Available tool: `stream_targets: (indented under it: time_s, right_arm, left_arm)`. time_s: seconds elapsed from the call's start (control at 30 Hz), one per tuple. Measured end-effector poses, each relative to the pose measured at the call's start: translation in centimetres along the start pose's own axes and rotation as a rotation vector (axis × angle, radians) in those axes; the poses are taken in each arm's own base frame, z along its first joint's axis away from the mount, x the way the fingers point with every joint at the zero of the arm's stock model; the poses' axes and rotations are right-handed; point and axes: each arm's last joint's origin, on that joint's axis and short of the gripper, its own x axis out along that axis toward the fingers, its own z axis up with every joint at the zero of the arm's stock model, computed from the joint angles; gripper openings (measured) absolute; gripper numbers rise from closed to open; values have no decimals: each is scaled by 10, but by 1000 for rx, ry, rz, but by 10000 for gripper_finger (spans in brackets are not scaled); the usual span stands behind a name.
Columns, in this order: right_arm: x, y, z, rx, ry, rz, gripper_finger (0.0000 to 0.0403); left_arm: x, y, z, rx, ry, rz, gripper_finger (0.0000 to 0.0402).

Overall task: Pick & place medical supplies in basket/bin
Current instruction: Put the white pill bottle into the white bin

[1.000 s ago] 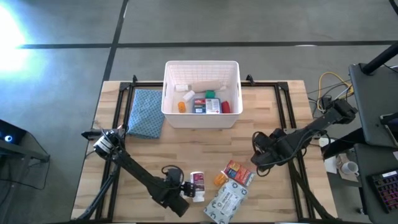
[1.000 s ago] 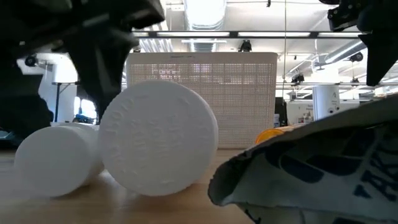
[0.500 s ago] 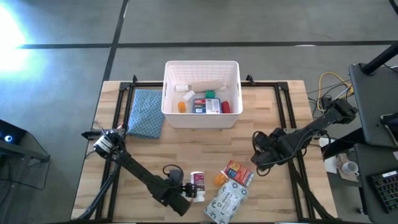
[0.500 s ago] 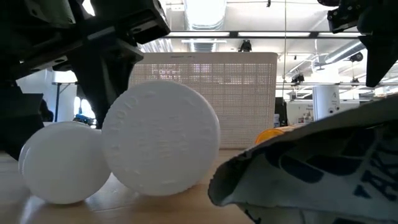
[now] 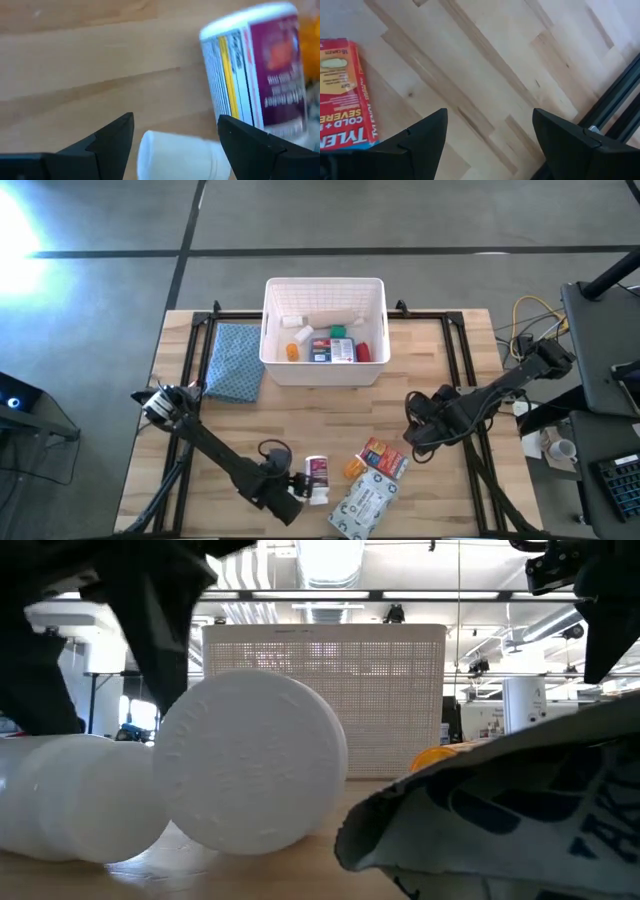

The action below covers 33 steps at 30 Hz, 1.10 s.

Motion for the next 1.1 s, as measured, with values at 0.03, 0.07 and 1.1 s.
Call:
stream_targets:
  time_s: [0.03, 0.07, 1.1]
  right_arm:
    - [1, 0, 0, -4, -3, -3, 283]
    - [1, 0, 0, -9, -9, -5, 283]
    - [7, 0, -3, -27, -7, -12, 272]
  left_arm:
    - [-2, 0, 0, 57, 6, -7, 267]
    - [-5, -2, -1, 128, 16, -26, 267]
    - [-10, -16, 4, 1814, 186, -175, 267]
